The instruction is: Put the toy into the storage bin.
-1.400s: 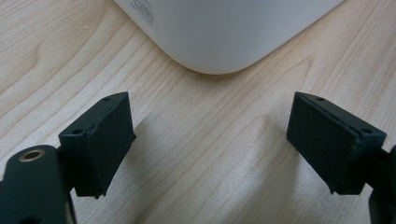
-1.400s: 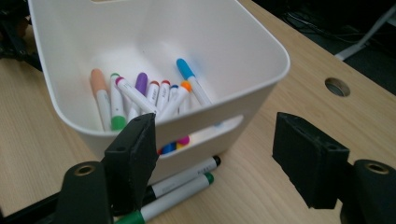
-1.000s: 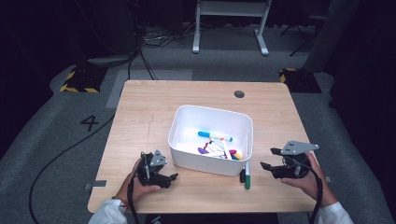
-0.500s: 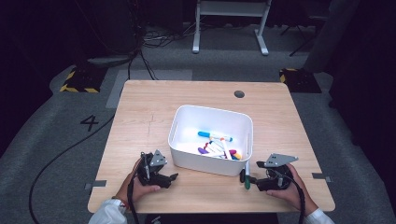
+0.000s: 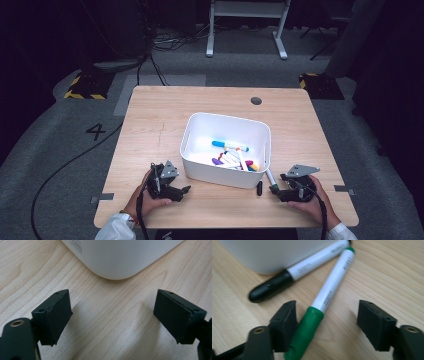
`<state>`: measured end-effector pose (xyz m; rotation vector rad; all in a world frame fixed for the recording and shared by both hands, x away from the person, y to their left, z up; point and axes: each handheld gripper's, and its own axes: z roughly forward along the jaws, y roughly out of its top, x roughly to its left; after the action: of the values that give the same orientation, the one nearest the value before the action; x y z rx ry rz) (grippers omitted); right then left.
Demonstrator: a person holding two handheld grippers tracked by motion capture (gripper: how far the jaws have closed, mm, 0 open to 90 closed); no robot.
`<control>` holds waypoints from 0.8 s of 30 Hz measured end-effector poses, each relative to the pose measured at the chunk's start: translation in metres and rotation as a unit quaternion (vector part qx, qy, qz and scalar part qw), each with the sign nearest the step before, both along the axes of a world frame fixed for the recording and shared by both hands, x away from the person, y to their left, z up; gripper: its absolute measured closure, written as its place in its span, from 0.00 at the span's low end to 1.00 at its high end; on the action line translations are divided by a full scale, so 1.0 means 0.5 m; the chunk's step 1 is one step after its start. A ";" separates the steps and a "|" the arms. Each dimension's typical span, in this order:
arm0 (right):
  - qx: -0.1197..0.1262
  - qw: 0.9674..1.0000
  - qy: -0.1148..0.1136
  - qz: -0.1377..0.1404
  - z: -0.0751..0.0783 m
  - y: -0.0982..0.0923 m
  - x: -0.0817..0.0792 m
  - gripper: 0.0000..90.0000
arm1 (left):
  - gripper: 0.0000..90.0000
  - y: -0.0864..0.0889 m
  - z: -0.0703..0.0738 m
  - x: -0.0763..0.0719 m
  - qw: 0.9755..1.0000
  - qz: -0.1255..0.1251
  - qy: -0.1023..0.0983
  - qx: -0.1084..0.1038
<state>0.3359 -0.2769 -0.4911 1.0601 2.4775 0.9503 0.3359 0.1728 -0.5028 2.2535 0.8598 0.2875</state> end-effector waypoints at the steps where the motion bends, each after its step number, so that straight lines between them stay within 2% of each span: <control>1: 0.001 1.000 -0.002 -0.008 0.001 -0.008 0.001 0.44 | 0.17 0.000 0.000 0.000 1.000 0.000 0.000 0.000; 7: 0.005 0.999 -0.015 -0.044 0.001 -0.044 0.007 0.69 | 0.17 0.000 0.000 0.000 1.000 0.000 0.000 0.000; 9: -0.002 0.998 -0.021 -0.053 0.002 -0.051 0.009 0.78 | 0.17 0.000 0.000 0.000 1.000 0.000 0.000 0.000; 11: 0.000 0.999 -0.020 -0.050 0.002 -0.056 0.013 0.82 | 0.17 0.000 0.000 0.000 1.000 0.000 0.000 0.000; 20: 0.000 1.000 -0.011 -0.030 0.010 -0.071 0.023 0.84 | 0.17 0.000 0.000 0.000 1.000 0.000 0.000 0.000; 24: 0.007 0.999 -0.023 -0.037 0.028 -0.087 0.022 0.84 | 0.17 0.000 0.000 0.000 1.000 0.000 0.000 0.000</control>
<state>0.3469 -0.3202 -0.4773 1.1141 2.3808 0.9596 0.3359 0.1728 -0.5028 2.2533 0.8598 0.2876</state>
